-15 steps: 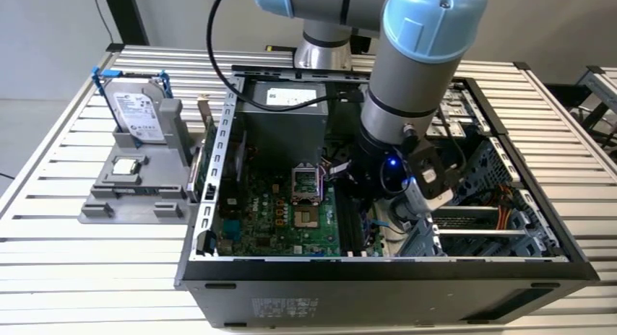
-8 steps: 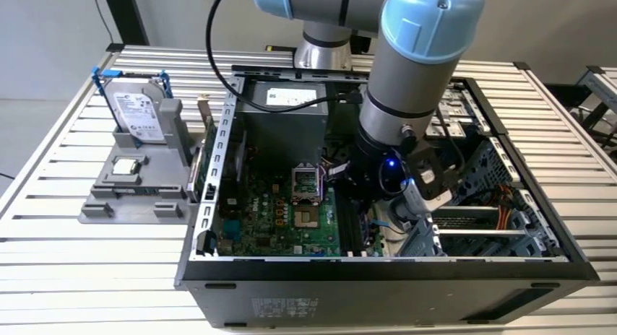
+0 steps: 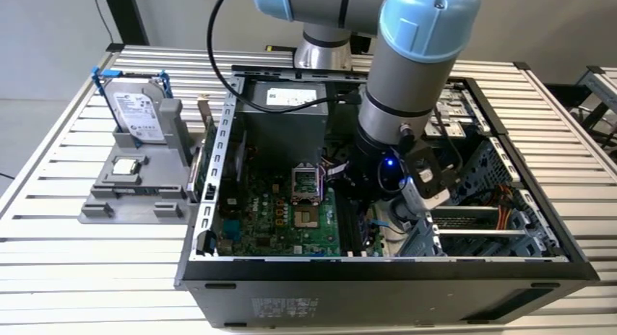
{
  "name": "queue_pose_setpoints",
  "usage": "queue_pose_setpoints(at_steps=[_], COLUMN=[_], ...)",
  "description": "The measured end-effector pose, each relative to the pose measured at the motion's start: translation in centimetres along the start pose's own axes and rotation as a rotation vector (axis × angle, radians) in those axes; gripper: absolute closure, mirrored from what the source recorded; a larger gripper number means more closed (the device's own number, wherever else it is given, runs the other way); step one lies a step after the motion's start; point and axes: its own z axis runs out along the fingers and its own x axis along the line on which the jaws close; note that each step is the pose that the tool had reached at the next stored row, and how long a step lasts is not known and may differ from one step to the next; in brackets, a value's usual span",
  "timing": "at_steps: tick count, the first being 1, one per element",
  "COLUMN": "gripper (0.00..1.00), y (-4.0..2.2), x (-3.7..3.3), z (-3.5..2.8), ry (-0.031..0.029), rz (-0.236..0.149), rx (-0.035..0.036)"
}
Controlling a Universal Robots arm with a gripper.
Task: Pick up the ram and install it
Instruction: 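Insert the ram into the slot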
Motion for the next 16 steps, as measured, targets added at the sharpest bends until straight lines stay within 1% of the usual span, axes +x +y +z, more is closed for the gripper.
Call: queue_pose_setpoints(at_steps=[3, 6, 12, 16], gripper=[1.0, 1.0, 1.0, 1.0], y=[0.04, 0.06, 0.06, 0.07], x=[-0.04, -0.38, -0.38, -0.19], z=[0.01, 0.05, 0.06, 0.07], ry=[0.0007, 0.0015, 0.0016, 0.0016], rz=[0.0, 0.0, 0.0, 0.0], rx=[0.0002, 0.0002, 0.0002, 0.0])
